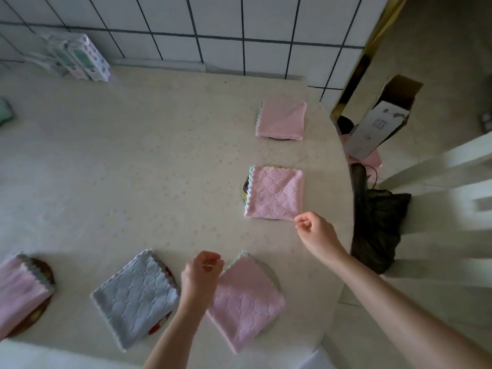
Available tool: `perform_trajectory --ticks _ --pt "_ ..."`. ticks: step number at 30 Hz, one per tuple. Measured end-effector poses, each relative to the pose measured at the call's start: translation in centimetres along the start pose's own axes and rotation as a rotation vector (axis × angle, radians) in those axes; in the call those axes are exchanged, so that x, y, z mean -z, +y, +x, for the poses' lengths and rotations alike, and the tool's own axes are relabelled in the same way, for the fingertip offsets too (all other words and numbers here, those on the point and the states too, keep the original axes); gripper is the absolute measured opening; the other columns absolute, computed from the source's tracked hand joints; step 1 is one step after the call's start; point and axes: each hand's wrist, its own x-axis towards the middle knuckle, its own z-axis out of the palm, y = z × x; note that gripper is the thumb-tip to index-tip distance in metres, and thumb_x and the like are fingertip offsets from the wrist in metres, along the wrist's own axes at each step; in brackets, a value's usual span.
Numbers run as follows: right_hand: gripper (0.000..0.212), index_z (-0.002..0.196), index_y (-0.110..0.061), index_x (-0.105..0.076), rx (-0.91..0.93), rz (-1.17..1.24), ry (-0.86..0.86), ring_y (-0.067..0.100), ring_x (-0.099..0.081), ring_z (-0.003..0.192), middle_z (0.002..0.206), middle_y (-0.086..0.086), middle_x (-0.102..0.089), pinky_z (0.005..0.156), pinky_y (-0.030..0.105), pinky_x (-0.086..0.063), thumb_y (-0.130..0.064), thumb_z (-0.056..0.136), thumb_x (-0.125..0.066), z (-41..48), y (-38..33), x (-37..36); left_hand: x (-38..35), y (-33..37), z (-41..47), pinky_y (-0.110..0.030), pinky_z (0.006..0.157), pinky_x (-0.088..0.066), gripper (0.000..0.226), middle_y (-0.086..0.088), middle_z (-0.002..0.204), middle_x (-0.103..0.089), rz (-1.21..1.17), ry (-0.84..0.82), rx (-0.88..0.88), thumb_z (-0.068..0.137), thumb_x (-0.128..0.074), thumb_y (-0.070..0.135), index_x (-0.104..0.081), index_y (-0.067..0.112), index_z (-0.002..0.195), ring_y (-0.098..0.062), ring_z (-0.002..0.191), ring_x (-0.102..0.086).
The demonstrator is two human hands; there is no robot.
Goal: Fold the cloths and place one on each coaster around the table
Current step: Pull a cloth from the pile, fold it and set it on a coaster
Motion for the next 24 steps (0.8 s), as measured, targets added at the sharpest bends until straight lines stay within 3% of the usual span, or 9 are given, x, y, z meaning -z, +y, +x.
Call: perform_trajectory --ticks 7,9,11,14,19,24 --pt "0.022 0.103 -0.012 -0.063 -0.03 -0.041 -0.046 0.02 -0.06 0.097 0.106 0.004 -0.067 0.075 0.018 -0.036 -0.009 0.088 -0.047 -7.6 0.8 -5.5 2.6 -5.3 -4.6 -0.009 0.052 -0.039 0.007 0.011 0.073 -0.066 0.024 0.011 -0.104 0.08 -0.072 0.015 -0.066 0.018 0.082 0.001 0.069 -0.06" --pt "0.025 0.106 -0.011 -0.062 -0.068 -0.047 -0.075 0.022 -0.06 0.099 0.108 0.005 -0.066 0.078 0.021 -0.04 -0.009 0.087 -0.047 -9.0 0.8 -6.5 2.4 -7.1 -5.5 -0.014 0.056 -0.04 0.007 0.008 0.071 -0.067 0.018 -0.002 -0.045 0.078 -0.073 0.018 -0.066 0.017 0.079 -0.006 0.068 -0.062" --pt "0.025 0.106 -0.01 -0.062 -0.075 -0.066 -0.076 0.025 -0.06 0.1 0.107 0.007 -0.066 0.08 0.025 -0.041 -0.01 0.085 -0.049 -10.2 1.0 -7.3 1.8 -8.4 -6.6 -0.028 0.062 -0.048 0.01 0.004 0.066 -0.069 -0.046 -0.062 0.072 0.075 -0.074 0.024 -0.066 0.018 0.076 -0.019 0.07 -0.067" --pt "0.013 0.092 -0.009 -0.059 -0.077 -0.065 -0.083 0.027 -0.058 0.088 0.094 0.01 -0.065 0.07 0.03 -0.039 -0.017 0.088 -0.05 -11.4 1.1 -7.8 0.9 -8.7 -8.4 -0.038 0.075 -0.057 0.011 -0.003 0.065 -0.072 -0.269 -0.167 0.292 0.078 -0.074 0.023 -0.068 0.013 0.08 -0.024 0.07 -0.071" --pt "0.012 0.082 -0.014 -0.047 -0.096 -0.058 -0.125 0.023 -0.047 0.076 0.08 0.004 -0.053 0.063 0.028 -0.031 -0.024 0.09 -0.048 -12.2 0.8 -7.8 -0.7 -8.1 -10.0 -0.044 0.083 -0.056 0.01 -0.01 0.068 -0.072 -0.408 -0.193 0.409 0.081 -0.073 0.016 -0.069 0.01 0.074 -0.025 0.068 -0.065" --pt "0.024 0.066 -0.017 -0.039 -0.136 0.035 -0.142 0.023 -0.044 0.073 0.068 0.0 -0.045 0.054 0.03 -0.029 -0.019 0.089 -0.048 -12.6 0.8 -7.8 -1.1 -7.2 -10.4 -0.041 0.082 -0.052 0.013 -0.016 0.081 -0.063 -0.591 -0.209 0.492 0.082 -0.069 0.011 -0.066 0.004 0.072 -0.024 0.077 -0.057"
